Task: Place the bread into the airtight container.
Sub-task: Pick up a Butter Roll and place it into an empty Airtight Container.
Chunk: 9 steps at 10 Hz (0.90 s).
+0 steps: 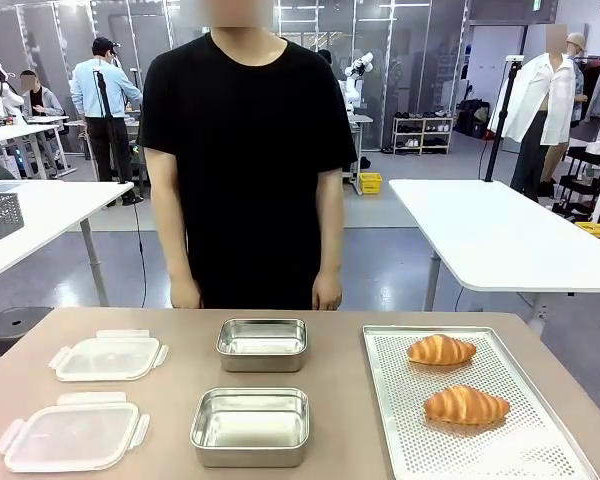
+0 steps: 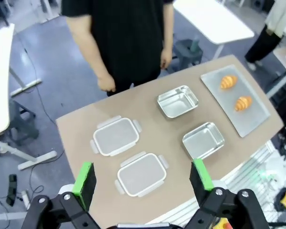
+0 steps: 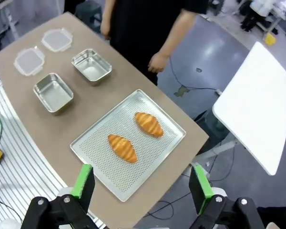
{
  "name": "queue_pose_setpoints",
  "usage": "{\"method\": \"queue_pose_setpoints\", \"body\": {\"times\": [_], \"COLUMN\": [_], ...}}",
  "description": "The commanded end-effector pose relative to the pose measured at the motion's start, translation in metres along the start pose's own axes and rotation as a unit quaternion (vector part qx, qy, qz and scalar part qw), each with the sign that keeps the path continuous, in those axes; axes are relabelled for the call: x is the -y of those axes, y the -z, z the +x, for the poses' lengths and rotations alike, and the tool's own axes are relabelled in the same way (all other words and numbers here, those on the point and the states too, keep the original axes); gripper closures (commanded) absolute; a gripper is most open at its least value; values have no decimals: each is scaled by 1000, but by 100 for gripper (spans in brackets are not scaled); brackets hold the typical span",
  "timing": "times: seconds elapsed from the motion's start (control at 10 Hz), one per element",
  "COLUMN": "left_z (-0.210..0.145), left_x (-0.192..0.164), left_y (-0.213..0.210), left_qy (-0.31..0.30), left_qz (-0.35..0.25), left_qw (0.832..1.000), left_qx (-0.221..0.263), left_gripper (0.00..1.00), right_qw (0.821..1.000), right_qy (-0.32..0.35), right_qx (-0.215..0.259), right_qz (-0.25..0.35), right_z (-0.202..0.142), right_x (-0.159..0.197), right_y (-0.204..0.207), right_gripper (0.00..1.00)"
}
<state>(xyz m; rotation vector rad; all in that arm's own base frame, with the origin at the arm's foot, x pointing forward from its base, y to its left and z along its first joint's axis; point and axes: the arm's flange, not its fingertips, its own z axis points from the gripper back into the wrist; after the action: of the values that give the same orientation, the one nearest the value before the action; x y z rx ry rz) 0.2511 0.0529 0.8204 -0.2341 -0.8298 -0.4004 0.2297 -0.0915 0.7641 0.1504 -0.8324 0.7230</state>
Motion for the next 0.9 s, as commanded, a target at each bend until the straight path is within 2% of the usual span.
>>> {"method": "queue_pose_setpoints", "body": {"times": [0.0,0.2,0.3,0.8], "left_z": [-14,-19,-13,-13], "left_x": [-10,-13,-15,-15], "left_y": [-6,-4,-16,-16], "left_qy": [-10,-17,-20,-20], "left_qz": [11,9,12,12], "left_qw": [1000,1000,1000,1000], "left_qx": [6,1,12,12], "left_gripper": [0,0,0,0], "right_qw": [1000,1000,1000,1000], "right_qy": [1,15,14,14], "right_qx": [12,24,19,19], "right_qz": [-15,-10,-14,-14], "right_z": [-18,-21,-20,-20], "right_x": [13,20,14,14], "right_y": [-16,-16,-22,-22], "right_gripper": [0,0,0,0]}}
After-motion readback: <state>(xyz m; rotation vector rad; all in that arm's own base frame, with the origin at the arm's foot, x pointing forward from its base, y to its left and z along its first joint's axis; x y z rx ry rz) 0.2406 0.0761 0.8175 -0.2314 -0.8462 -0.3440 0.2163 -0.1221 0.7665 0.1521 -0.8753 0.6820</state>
